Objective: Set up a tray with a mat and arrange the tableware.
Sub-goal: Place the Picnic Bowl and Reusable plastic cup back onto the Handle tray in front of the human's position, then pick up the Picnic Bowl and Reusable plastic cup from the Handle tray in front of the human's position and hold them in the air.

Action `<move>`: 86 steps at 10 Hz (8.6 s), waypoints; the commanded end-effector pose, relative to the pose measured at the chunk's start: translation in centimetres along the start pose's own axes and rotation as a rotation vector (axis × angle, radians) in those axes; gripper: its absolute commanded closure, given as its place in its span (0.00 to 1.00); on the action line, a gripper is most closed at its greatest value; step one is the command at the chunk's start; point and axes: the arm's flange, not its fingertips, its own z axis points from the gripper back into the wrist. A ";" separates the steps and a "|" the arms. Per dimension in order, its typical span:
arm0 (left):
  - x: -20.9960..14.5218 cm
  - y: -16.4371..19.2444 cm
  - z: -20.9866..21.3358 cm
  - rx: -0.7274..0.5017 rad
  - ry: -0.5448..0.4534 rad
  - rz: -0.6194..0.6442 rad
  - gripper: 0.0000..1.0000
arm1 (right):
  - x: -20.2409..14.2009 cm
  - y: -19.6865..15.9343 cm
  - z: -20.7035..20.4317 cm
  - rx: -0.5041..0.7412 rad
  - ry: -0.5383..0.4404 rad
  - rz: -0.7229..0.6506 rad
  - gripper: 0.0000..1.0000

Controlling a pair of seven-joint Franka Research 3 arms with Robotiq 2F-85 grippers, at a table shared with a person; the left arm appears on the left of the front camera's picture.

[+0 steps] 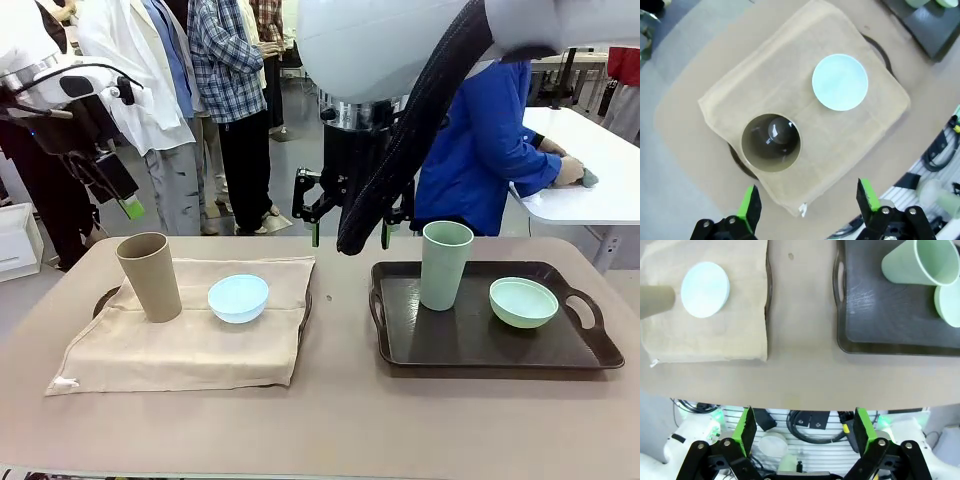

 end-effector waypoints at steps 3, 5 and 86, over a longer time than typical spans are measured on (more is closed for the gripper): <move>-0.6 0.1 -0.6 -0.005 0.011 0.005 0.00 | 0.0 0.0 -1.0 0.020 -0.018 0.008 0.00; -0.6 0.1 -0.6 -0.005 0.011 0.005 0.00 | 0.0 0.0 -1.0 0.020 -0.018 0.008 0.00; 14.6 -19.3 -2.8 -0.096 -0.449 -0.654 0.00 | 7.7 -40.2 -3.8 0.056 0.078 -0.225 0.00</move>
